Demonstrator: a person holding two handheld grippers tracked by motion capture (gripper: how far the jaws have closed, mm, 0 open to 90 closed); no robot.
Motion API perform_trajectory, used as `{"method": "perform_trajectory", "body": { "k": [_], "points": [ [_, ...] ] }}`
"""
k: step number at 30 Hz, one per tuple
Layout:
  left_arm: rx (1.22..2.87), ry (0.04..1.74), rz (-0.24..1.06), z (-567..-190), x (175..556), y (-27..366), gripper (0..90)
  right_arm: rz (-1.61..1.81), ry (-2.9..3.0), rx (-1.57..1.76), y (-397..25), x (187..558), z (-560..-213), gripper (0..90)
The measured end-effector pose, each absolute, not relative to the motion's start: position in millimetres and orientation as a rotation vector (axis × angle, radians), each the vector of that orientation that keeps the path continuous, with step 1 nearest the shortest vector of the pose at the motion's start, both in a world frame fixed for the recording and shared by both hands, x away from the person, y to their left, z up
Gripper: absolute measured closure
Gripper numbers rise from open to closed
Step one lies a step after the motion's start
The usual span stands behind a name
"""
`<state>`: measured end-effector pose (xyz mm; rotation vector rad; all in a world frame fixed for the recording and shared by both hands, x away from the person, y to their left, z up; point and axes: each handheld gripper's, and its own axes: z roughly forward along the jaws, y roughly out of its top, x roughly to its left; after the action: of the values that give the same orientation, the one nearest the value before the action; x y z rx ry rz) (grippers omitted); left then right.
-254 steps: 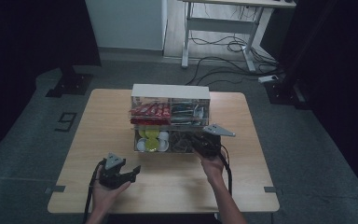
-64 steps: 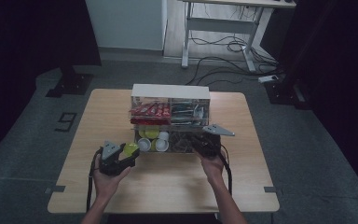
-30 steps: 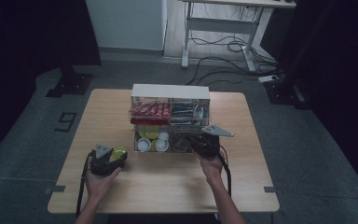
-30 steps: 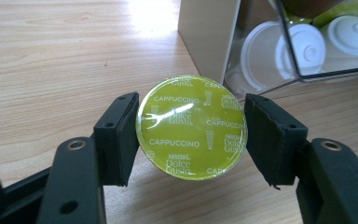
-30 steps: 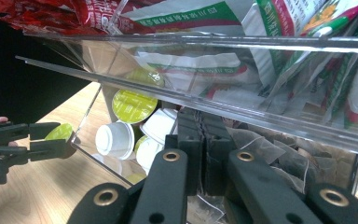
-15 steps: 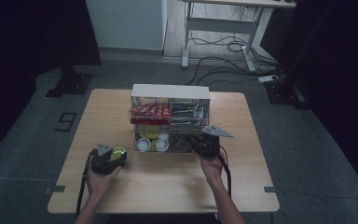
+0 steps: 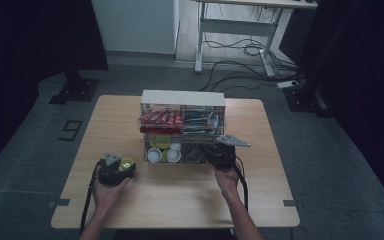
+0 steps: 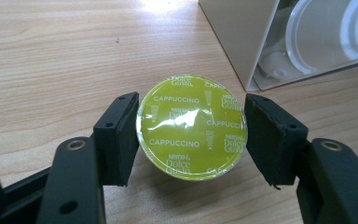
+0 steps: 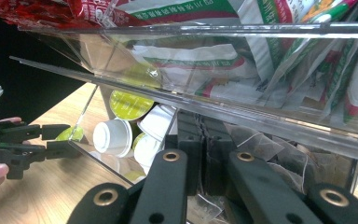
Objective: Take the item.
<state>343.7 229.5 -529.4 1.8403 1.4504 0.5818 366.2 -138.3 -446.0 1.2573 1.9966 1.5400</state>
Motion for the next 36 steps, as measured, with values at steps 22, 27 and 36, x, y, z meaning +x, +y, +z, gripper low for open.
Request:
{"method": "perform_trajectory", "body": {
  "k": [22, 27, 36],
  "points": [
    [1.808, 1.416, 0.589, -519, 334, 232, 26.6, 1.537, 2.002, 1.256, -138, 368, -446, 87.2],
    [1.782, 1.394, 0.588, -511, 324, 233, 26.5, 1.538, 2.004, 1.256, -137, 369, -447, 87.2],
    [1.765, 1.343, 0.572, -500, 302, 236, 26.4, 1.539, 2.004, 1.258, -136, 367, -447, 87.1]
  ]
}}
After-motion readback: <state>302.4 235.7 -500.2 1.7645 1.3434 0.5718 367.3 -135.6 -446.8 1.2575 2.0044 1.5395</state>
